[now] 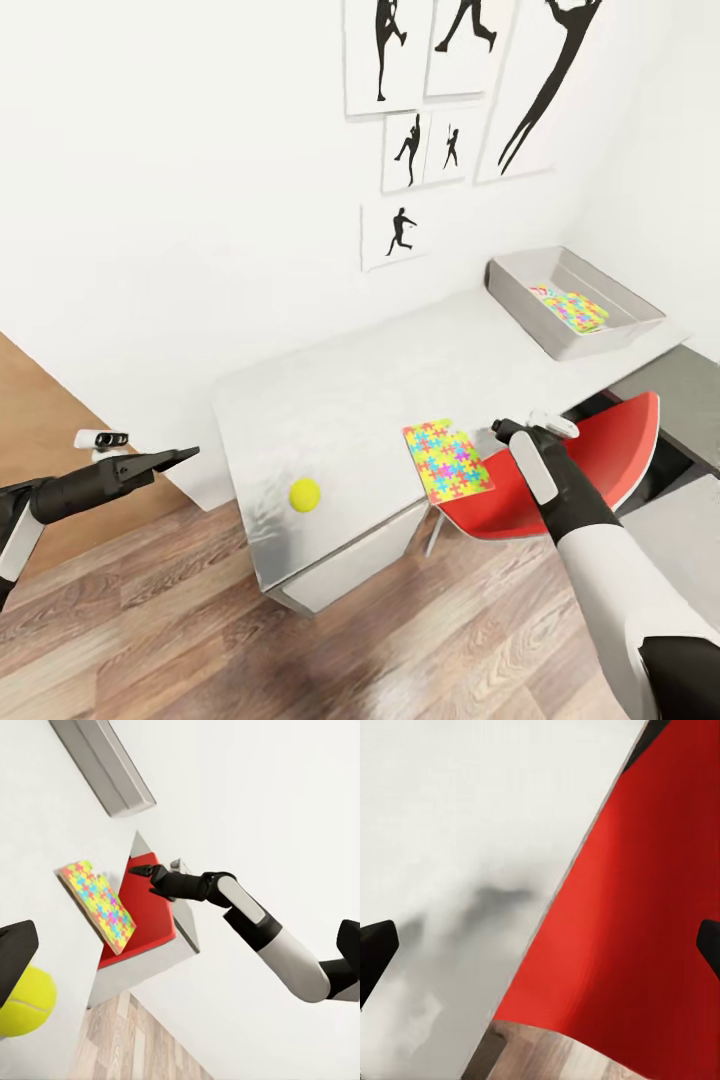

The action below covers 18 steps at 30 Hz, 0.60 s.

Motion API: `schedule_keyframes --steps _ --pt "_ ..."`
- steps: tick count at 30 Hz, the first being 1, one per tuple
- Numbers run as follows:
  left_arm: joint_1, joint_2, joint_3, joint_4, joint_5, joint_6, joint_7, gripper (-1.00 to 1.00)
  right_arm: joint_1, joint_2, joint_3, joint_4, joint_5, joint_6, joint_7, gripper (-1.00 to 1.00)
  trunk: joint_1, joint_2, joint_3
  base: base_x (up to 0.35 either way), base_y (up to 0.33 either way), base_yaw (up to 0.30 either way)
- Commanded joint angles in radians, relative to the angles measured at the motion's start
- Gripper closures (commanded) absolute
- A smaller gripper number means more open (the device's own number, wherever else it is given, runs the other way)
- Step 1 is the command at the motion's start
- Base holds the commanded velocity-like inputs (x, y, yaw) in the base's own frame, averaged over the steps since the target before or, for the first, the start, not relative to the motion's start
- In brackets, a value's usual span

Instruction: Put all the toys in the child's room - the three board games (two on the bed and one on the table), the two jigsaw puzzles on the table, and the tennis ball on the table - inside the toy box on the table in the child's room.

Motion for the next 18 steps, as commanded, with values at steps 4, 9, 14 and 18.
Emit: schedule_keyframes --steps 4,9,14,18 --pt "0.000 0.000 0.001 0.000 0.000 0.011 -0.003 -1.00 0.014 -0.001 0.003 -0.052 -0.008 0.018 -0.007 -1.00 0.001 -0.002 0.004 0.000 0.000 -0.135" --pt "0.000 0.000 0.001 0.000 0.000 0.011 -0.003 -1.00 0.084 -0.001 0.003 -0.206 -0.013 0.087 -0.006 -1.00 0.001 -0.002 0.012 0.000 0.000 -0.140" --pt "0.000 0.000 0.001 0.000 0.000 0.011 -0.003 -1.00 0.213 0.000 -0.014 -0.468 -0.077 0.192 -0.005 -1.00 0.001 -0.002 0.019 0.000 0.000 -0.148" --pt "0.000 0.000 0.001 0.000 0.000 0.011 -0.003 -1.00 0.394 -0.001 -0.050 -0.673 -0.249 0.255 0.004 -1.00 0.001 -0.002 0.025 0.000 0.000 -0.151"
